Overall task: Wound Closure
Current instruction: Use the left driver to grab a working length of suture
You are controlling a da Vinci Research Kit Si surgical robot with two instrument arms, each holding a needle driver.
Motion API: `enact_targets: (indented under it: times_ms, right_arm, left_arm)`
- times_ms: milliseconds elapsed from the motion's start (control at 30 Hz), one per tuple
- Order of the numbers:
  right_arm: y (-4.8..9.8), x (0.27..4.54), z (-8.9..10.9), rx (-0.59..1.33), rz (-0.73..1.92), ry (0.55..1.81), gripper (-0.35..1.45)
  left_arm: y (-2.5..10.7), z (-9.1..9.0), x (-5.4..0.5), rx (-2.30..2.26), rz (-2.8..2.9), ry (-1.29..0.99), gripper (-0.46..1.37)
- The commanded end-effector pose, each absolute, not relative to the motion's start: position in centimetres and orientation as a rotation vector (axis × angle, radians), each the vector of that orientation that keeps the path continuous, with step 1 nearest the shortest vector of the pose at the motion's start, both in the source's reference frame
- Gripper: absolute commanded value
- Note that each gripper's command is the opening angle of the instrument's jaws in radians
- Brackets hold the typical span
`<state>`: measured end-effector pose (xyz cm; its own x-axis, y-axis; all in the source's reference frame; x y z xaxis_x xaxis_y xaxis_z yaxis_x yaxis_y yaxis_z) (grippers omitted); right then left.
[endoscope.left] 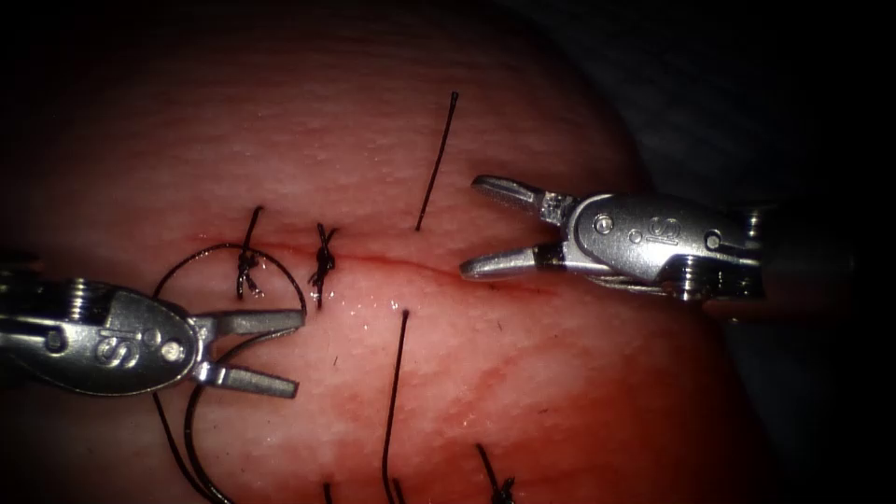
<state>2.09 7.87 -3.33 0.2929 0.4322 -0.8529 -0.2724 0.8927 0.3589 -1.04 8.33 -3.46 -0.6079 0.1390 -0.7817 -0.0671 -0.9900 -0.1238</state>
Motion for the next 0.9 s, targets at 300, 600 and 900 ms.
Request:
enact_targets:
  times_ms: [300, 600, 900]
  right_arm:
    - [7.84, 2.07, -3.33, 0.146, 0.476, 1.195, 1.02]
    - [7.78, 2.02, -3.32, 0.146, 0.468, 1.199, 0.95]
    - [7.71, 1.99, -3.35, 0.132, 0.475, 1.185, 0.95]
  left_arm:
    - [8.17, -3.32, -1.29, -1.44, 2.833, 0.002, 0.42]
    - [8.06, -3.12, -1.38, -1.482, 2.883, 0.063, 0.42]
    - [7.92, -2.96, -1.59, -1.526, 2.903, 0.099, 0.33]
